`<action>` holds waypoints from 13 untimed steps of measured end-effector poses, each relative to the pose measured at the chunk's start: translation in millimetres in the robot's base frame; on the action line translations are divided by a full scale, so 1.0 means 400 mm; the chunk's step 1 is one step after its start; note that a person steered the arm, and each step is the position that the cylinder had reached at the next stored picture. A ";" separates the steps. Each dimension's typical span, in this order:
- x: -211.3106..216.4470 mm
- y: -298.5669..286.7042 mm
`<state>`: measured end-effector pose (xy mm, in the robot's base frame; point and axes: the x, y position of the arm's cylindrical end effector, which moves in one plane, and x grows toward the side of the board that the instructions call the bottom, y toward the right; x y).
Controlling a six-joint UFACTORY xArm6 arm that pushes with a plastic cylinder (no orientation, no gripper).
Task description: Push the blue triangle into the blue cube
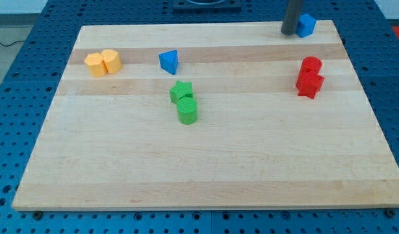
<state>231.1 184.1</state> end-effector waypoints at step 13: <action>0.271 -0.708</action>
<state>339.6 -99.0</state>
